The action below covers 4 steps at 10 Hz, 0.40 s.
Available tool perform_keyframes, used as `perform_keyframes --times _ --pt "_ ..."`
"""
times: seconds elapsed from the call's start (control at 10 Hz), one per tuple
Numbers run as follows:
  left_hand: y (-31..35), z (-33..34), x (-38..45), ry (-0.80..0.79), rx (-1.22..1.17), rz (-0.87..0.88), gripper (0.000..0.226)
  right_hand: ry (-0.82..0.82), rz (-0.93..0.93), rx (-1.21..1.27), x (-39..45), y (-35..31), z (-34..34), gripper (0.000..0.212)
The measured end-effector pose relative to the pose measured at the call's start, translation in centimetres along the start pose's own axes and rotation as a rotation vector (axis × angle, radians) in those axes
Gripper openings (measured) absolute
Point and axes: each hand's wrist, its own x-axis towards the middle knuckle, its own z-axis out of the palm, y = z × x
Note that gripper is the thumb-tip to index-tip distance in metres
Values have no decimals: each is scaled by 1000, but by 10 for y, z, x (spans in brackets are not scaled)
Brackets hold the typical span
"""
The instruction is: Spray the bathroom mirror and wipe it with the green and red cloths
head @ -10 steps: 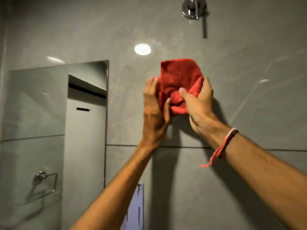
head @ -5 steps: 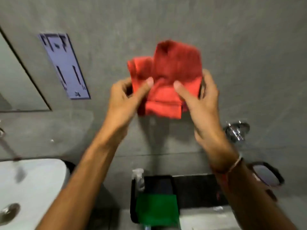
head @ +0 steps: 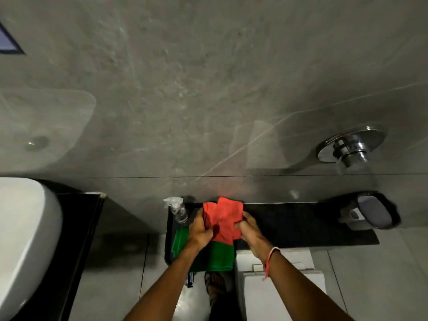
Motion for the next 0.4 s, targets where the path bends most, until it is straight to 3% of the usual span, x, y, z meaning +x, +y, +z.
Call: perform_keyframes --times 0.1,0.2,0.3,0.4 --pt "-5 1 -5 -124 181 36 72 -103 -3 -224 9 6 -11 54" --pt "8 -23 -26 -72 366 202 66 -61 -238 -531 -11 -13 -16 51" --pt "51 -74 -60 65 348 403 45 50 -613 -765 -51 -62 -5 48" --pt "108 -134 -99 418 295 718 28 208 -1158 -752 -96 -123 20 42"
